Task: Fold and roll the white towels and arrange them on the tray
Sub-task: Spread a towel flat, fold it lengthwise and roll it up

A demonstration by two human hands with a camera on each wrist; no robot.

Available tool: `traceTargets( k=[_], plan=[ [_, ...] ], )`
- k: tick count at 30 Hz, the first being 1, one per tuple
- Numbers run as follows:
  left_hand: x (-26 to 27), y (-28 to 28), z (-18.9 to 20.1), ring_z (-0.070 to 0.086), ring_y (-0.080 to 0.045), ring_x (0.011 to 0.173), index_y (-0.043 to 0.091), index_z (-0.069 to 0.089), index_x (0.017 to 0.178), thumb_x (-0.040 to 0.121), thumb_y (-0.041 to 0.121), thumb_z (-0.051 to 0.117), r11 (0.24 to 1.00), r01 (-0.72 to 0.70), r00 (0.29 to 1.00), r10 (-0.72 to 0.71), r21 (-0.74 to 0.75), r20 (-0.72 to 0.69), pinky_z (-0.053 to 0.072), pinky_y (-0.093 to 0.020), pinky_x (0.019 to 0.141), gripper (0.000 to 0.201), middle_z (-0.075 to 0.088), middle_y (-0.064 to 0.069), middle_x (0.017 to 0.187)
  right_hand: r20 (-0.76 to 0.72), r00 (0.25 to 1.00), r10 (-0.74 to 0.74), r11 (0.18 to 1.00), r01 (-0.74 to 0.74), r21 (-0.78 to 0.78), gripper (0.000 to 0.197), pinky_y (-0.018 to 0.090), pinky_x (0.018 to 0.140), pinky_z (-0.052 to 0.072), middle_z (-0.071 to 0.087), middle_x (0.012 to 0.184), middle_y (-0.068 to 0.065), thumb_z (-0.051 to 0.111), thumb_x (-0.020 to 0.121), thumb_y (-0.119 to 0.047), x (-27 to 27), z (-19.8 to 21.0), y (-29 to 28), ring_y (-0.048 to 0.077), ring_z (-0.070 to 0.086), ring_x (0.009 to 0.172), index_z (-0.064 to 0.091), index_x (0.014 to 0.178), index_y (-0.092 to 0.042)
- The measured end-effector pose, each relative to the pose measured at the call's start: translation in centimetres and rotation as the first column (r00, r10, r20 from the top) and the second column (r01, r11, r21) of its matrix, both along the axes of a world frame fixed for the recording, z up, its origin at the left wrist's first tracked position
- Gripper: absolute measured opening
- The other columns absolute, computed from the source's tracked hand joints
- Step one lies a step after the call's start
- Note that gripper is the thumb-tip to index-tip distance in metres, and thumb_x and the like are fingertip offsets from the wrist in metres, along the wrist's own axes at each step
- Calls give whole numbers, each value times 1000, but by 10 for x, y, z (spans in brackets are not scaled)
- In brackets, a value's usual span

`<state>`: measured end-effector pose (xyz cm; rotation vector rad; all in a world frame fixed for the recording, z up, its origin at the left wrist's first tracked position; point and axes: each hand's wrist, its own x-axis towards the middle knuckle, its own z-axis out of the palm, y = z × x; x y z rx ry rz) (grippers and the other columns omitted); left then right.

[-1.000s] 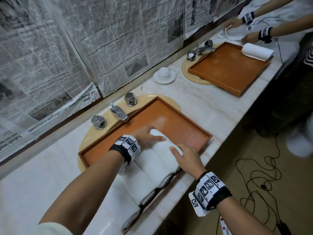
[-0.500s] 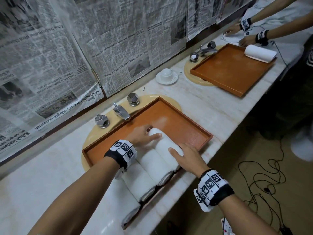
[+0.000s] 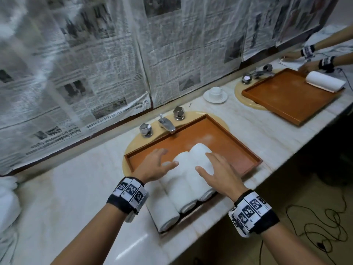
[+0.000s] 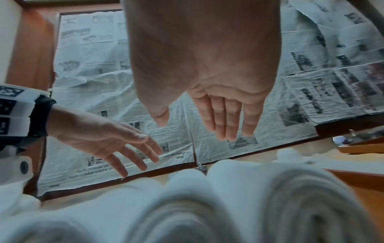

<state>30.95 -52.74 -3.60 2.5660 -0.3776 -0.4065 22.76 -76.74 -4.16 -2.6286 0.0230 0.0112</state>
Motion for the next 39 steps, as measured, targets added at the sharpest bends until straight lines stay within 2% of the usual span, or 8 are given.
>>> traceTargets(
  k=[4,8,12,20,24,29,32,39],
  plan=[
    [-41,51,5,41,-20,137,21,37,151,88,66,58,996,-87,996,86,-29,-12,39,-42,111,80,40,-2,153,33,996,85,996,-84,-33,70,30,112,28,43,149,2,50,94,-58,-10,8,42,17,36,138,40,147,-13],
    [-85,110,7,44,-18,134,22,39,150,88,65,60,986,-159,987,159,-57,4,39,-36,109,78,43,-1,152,30,987,160,986,-159,-52,71,30,111,30,42,150,0,49,94,-59,-26,13,94,16,35,138,38,148,-14],
    [-131,176,6,39,-17,139,26,35,151,87,68,57,971,-233,972,234,-47,11,34,-35,114,80,38,3,155,32,969,243,968,-241,-68,71,29,110,30,41,151,-1,48,94,-61,-46,17,154,15,34,139,38,148,-15],
    [-212,290,6,33,-15,143,30,31,153,86,72,53,914,-406,914,406,-16,4,32,-39,116,82,32,6,158,17,910,415,909,-413,-60,73,33,112,31,39,152,0,45,94,-62,-77,16,265,17,33,141,35,149,-16],
    [-243,329,4,33,-16,143,29,32,153,88,69,54,867,-499,866,499,-11,13,32,-37,114,79,32,5,158,-10,857,515,855,-515,-57,75,29,114,24,35,156,2,45,95,-61,-85,13,313,16,28,144,33,151,-14],
    [-267,368,-2,30,-16,145,28,32,153,89,67,56,798,-603,798,603,-13,9,30,-38,116,78,32,5,159,-48,773,633,772,-634,-48,76,29,115,25,30,158,-1,41,96,-62,-84,9,364,13,25,145,27,154,-15],
    [-273,393,-7,34,-17,142,29,32,153,88,67,56,752,-659,752,659,4,9,34,-42,115,79,31,6,159,-64,721,690,721,-692,-29,74,30,115,25,28,159,-2,42,97,-60,-77,8,394,13,23,146,27,154,-15],
    [-272,442,-21,36,-20,140,27,33,151,90,63,56,654,-754,655,755,63,11,36,-41,112,75,34,4,156,-61,615,786,615,-789,-18,70,27,112,27,32,157,-1,43,98,-56,-53,-7,453,14,28,143,29,153,-14]
  ],
)
